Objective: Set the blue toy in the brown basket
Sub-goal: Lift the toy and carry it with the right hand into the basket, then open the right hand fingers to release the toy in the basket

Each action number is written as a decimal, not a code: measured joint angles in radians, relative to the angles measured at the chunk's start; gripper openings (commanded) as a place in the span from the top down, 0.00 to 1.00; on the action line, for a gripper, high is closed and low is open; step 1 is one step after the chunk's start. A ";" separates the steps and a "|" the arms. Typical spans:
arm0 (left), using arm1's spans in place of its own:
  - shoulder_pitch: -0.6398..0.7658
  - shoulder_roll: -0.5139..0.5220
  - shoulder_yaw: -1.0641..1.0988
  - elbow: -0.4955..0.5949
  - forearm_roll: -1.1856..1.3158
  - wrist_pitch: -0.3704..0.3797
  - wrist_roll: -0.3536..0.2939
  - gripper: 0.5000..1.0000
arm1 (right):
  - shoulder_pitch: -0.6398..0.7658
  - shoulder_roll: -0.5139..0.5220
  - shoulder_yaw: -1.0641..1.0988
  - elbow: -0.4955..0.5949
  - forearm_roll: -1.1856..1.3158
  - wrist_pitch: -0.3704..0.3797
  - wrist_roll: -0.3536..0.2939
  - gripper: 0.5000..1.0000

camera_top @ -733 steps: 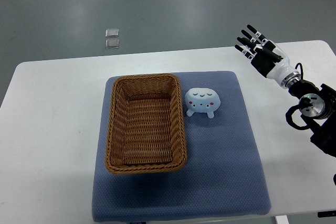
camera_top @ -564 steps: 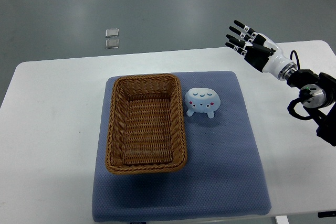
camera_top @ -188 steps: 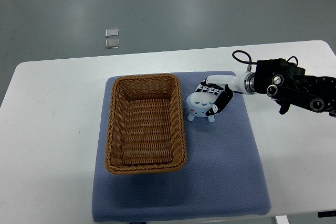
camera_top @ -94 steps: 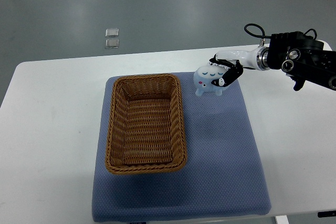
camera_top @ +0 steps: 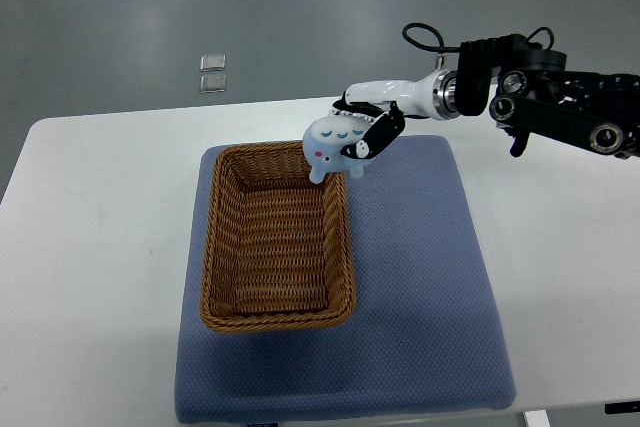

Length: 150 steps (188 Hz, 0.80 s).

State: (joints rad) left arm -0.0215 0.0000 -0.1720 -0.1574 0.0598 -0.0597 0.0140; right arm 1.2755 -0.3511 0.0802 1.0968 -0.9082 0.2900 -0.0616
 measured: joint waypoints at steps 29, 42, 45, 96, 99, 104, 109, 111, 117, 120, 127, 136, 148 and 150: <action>-0.001 0.000 0.000 -0.001 0.000 0.000 0.000 0.00 | -0.008 0.116 -0.009 -0.028 -0.001 -0.016 0.003 1.00; -0.002 0.000 0.000 -0.002 0.000 0.000 0.000 0.00 | -0.010 0.164 -0.026 -0.050 -0.001 -0.038 0.003 1.00; -0.002 0.000 0.000 -0.002 0.000 0.000 0.000 0.00 | -0.011 0.174 -0.030 -0.055 -0.002 -0.044 0.003 1.00; -0.002 0.000 0.000 -0.012 0.000 0.000 0.001 0.00 | -0.066 0.290 -0.063 -0.129 -0.007 -0.072 0.003 1.00; -0.002 0.000 0.000 -0.012 0.000 -0.001 0.001 0.00 | -0.069 0.292 -0.064 -0.131 -0.008 -0.072 0.003 1.00; -0.002 0.000 0.000 -0.012 0.000 -0.001 0.001 0.00 | -0.075 0.296 -0.067 -0.134 -0.008 -0.073 0.003 1.00; -0.002 0.000 0.000 -0.013 0.000 -0.001 0.001 0.00 | -0.079 0.298 -0.070 -0.137 -0.009 -0.073 0.003 0.97; -0.002 0.000 0.000 -0.013 0.000 -0.001 0.000 0.00 | -0.082 0.300 -0.071 -0.138 -0.009 -0.073 0.003 0.93; -0.002 0.000 0.000 -0.013 0.000 -0.002 0.000 0.00 | -0.087 0.303 -0.075 -0.139 -0.010 -0.074 0.003 0.83; -0.002 0.000 0.000 -0.013 0.000 -0.002 0.000 0.00 | -0.090 0.305 -0.076 -0.141 -0.010 -0.075 0.003 0.75; -0.002 0.000 0.000 -0.013 0.000 -0.002 0.000 0.00 | -0.096 0.311 -0.079 -0.144 -0.011 -0.078 0.002 0.61; -0.002 0.000 0.000 -0.011 0.000 -0.002 0.000 0.00 | -0.106 0.320 -0.082 -0.154 -0.013 -0.084 0.002 0.46; -0.002 0.000 0.000 -0.008 0.000 -0.002 0.000 0.00 | -0.119 0.331 -0.083 -0.169 -0.016 -0.089 0.002 0.34; -0.002 0.000 0.000 -0.007 0.000 -0.002 0.000 0.00 | -0.122 0.332 -0.083 -0.171 -0.016 -0.089 0.002 0.32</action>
State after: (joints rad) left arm -0.0230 0.0000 -0.1725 -0.1649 0.0598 -0.0614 0.0139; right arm 1.1539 -0.0186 -0.0026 0.9253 -0.9246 0.2008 -0.0597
